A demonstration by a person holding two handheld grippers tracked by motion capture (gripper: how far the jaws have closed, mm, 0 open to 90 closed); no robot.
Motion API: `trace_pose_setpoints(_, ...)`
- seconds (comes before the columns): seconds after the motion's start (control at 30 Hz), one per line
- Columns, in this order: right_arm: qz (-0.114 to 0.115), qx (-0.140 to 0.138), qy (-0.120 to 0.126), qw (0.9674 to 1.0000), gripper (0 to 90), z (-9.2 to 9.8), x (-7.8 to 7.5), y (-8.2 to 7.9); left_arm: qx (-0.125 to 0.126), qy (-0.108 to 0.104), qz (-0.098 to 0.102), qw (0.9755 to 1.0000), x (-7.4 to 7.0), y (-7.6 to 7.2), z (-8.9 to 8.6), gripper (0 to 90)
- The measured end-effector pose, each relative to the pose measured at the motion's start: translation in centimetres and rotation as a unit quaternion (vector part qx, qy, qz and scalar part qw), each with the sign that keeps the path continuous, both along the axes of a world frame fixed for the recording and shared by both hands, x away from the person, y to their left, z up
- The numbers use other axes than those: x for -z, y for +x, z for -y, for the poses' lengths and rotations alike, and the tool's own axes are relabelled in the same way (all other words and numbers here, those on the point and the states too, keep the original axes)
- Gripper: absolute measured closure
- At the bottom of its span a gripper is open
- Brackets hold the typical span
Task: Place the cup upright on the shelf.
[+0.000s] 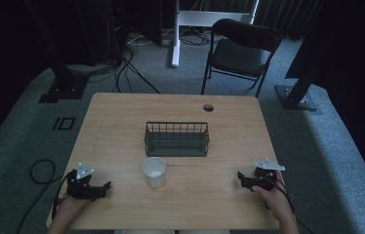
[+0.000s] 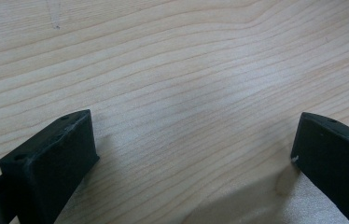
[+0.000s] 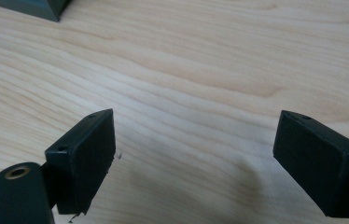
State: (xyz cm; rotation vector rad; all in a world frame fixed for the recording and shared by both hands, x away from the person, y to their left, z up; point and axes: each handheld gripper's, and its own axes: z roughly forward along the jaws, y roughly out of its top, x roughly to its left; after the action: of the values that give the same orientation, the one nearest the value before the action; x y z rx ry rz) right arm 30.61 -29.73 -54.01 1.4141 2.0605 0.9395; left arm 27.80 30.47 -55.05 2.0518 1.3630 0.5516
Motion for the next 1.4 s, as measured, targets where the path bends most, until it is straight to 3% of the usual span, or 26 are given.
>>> trace_pose_setpoints(0.43, 0.01, -0.045, 0.006, 0.9989, 12.5, -2.3, -1.2, 0.4, 0.0, 0.0, 0.0, 1.0, 0.0, 0.0, 0.0, 0.1)
trace_pose_setpoints(0.67, 0.019, -0.081, 0.013, 0.9964, 12.5, -4.2, -2.1, 0.5, 0.0, 0.0, 0.0, 1.0, 0.0, 0.0, 0.0, 0.1)
trace_pose_setpoints(0.9, 0.016, -0.095, 0.016, 0.9952, 12.5, -5.5, -2.2, 0.5, 0.0, 0.0, 0.0, 1.0, 0.0, 0.0, 0.0, 0.1)
trace_pose_setpoints(1.23, 0.026, -0.134, 0.017, 0.9905, 12.5, -8.0, -2.9, 0.1, 0.0, 0.0, 0.0, 1.0, 0.0, 0.0, 0.0, 0.1)
trace_pose_setpoints(1.4, 0.026, -0.16, 0.025, 0.9865, 12.6, -9.5, -3.0, -0.1, 0.0, 0.0, 0.0, 1.0, 0.0, 0.0, 0.0, 0.1)
